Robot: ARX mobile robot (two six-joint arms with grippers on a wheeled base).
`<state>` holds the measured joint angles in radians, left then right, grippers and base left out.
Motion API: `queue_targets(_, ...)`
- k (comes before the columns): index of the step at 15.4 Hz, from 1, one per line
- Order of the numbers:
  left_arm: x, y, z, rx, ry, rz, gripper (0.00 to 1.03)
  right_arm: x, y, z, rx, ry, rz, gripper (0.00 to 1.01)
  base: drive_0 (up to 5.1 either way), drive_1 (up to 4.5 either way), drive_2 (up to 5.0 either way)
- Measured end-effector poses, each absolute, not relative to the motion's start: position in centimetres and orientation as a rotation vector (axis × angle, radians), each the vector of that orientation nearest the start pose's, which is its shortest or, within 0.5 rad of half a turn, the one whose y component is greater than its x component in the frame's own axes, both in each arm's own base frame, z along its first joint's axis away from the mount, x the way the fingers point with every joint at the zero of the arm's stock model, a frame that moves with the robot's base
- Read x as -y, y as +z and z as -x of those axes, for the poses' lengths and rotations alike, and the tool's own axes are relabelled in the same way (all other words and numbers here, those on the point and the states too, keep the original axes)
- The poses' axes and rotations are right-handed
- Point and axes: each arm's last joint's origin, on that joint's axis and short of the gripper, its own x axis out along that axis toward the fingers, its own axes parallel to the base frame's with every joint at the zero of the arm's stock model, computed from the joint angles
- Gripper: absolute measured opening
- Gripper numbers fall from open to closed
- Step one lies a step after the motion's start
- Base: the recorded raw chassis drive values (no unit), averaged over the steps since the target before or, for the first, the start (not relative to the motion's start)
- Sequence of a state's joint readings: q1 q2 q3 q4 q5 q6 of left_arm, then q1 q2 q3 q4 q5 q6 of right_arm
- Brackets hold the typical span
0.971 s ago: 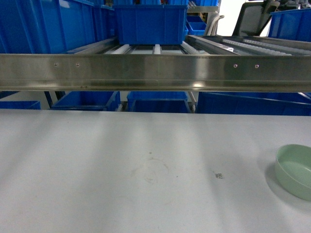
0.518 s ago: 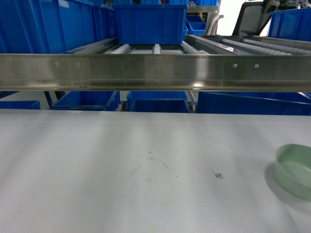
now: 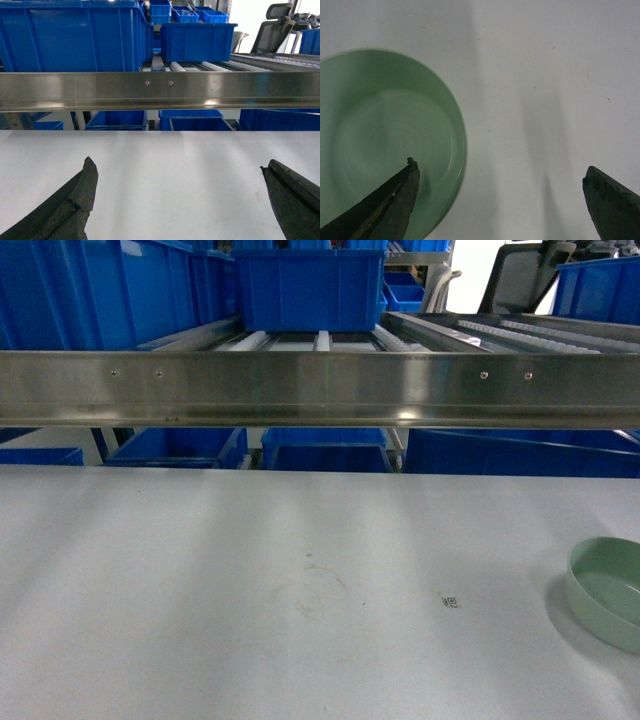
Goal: Place green bowl on second shelf with right arm
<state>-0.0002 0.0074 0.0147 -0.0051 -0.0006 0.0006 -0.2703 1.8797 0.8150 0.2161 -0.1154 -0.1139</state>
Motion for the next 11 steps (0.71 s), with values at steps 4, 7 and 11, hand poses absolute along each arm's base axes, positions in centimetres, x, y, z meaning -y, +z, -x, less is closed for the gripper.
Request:
queue_targets(4,0.0,16.7,-9.7,0.002,0.0,-0.001,0.98,8.4,8.9,-32.7,-0.852,-0.089,-0.056,0.98,0.0,0.0,0.0)
queue_targets(7,0.0,16.7,-9.7,0.002,0.0,-0.001,0.98,7.1,8.1,-33.3,-0.869,-0.07,-0.043,0.98,0.0,0.0,0.0)
queue_targets(11,0.0,16.7,-9.7,0.002,0.0,-0.001,0.98,6.7,6.8,-33.6,-0.895,-0.082,-0.029,0.97,0.0,0.0,0.0)
